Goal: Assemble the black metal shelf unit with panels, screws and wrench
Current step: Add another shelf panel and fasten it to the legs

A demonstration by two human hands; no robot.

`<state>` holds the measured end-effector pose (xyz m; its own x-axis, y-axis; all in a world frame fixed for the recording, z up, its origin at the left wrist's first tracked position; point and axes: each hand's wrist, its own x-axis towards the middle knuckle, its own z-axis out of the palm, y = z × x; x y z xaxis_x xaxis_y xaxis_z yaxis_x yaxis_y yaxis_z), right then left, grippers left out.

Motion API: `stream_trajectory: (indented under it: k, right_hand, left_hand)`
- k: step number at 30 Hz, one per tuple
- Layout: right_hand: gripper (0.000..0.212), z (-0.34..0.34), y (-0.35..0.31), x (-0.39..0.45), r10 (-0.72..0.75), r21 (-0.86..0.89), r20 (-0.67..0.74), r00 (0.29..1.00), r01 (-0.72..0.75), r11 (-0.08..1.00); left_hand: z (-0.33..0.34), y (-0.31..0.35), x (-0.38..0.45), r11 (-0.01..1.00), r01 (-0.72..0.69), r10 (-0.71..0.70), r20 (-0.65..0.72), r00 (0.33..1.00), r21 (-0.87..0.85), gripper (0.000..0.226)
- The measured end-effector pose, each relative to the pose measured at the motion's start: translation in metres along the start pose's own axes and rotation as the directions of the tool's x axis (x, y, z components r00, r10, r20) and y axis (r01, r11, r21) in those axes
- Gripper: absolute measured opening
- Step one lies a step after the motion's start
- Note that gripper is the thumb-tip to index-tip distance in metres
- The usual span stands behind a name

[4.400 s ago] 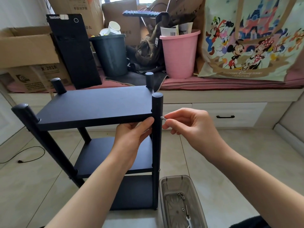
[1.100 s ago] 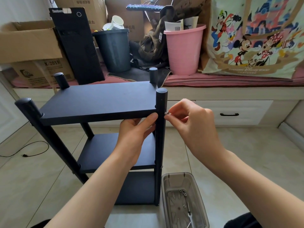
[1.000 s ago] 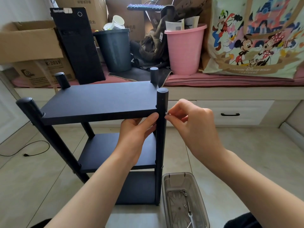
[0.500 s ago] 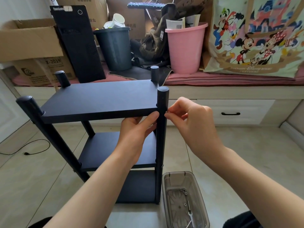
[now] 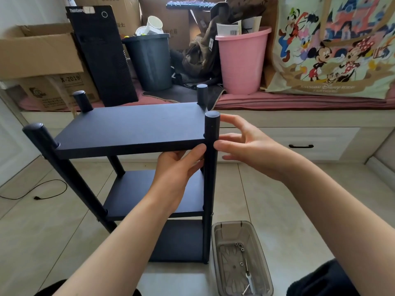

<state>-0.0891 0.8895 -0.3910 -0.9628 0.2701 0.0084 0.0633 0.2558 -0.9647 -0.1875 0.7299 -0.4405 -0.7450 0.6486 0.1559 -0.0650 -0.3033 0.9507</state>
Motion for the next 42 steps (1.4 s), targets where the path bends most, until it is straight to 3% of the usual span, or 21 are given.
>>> stream_trajectory:
  k: [3, 6, 17, 21, 24, 26, 27, 29, 31, 33, 35, 37, 42]
  right_hand:
    - [0.064, -0.002, 0.002, 0.01, -0.062, 0.176, 0.245, 0.968, 0.019, 0.984]
    - [0.063, -0.002, 0.002, 0.017, -0.116, 0.3, 0.321, 0.94, 0.016, 0.954]
    - [0.052, 0.023, -0.001, 0.035, -0.204, 0.273, 0.102, 0.974, 0.17, 0.947]
    - [0.042, 0.04, -0.004, 0.034, -0.208, 0.259, 0.006, 0.978, 0.2, 0.945]
    - [0.043, 0.051, -0.005, 0.034, -0.206, 0.235, -0.044, 0.977, 0.211, 0.949]
    - [0.042, 0.055, -0.006, 0.034, -0.203, 0.221, -0.066, 0.977, 0.212, 0.952]
    - [0.042, 0.057, -0.007, 0.034, -0.198, 0.217, -0.076, 0.977, 0.21, 0.953]
    - [0.042, 0.06, -0.008, 0.033, -0.188, 0.209, -0.087, 0.978, 0.202, 0.957]
    - [0.042, 0.062, -0.009, 0.031, -0.189, 0.204, -0.07, 0.98, 0.199, 0.958]
    - [0.043, 0.063, -0.009, 0.03, -0.197, 0.215, -0.039, 0.98, 0.2, 0.956]
    - [0.045, 0.064, -0.009, 0.029, -0.189, 0.22, -0.04, 0.981, 0.193, 0.956]
    - [0.046, 0.063, -0.009, 0.028, -0.182, 0.214, -0.042, 0.982, 0.187, 0.959]
    - [0.039, 0.061, -0.011, 0.027, -0.161, 0.239, 0.039, 0.986, 0.147, 0.96]
  left_hand:
    - [-0.004, 0.002, -0.002, 1.0, -0.003, 0.005, 0.042, 0.999, -0.031, 0.035]
    - [-0.01, 0.004, -0.003, 0.998, 0.011, -0.007, 0.071, 0.997, -0.063, 0.033]
    - [-0.025, 0.02, 0.001, 0.989, 0.026, -0.025, 0.014, 1.0, -0.142, 0.048]
    - [-0.035, 0.026, 0.0, 0.998, 0.022, -0.026, -0.064, 0.998, -0.053, 0.041]
    - [-0.043, 0.035, -0.002, 0.992, 0.045, -0.024, -0.171, 0.985, 0.12, 0.03]
    - [-0.047, 0.04, -0.006, 0.936, 0.017, 0.073, -0.242, 0.967, 0.351, 0.022]
    - [-0.049, 0.042, -0.009, 0.861, -0.03, 0.184, -0.258, 0.949, 0.507, 0.022]
    - [-0.053, 0.046, -0.015, 0.598, -0.131, 0.459, -0.203, 0.865, 0.791, 0.023]
    - [-0.05, 0.05, -0.02, 0.365, -0.222, 0.659, -0.083, 0.747, 0.904, 0.017]
    - [-0.048, 0.054, -0.021, 0.257, -0.315, 0.72, 0.036, 0.693, 0.914, 0.019]
    - [-0.048, 0.055, -0.019, 0.264, -0.386, 0.609, 0.157, 0.778, 0.884, 0.04]
    - [-0.048, 0.056, -0.018, 0.335, -0.398, 0.441, 0.231, 0.867, 0.854, 0.056]
    - [-0.05, 0.051, -0.015, 0.333, -0.417, 0.423, 0.262, 0.868, 0.846, 0.058]
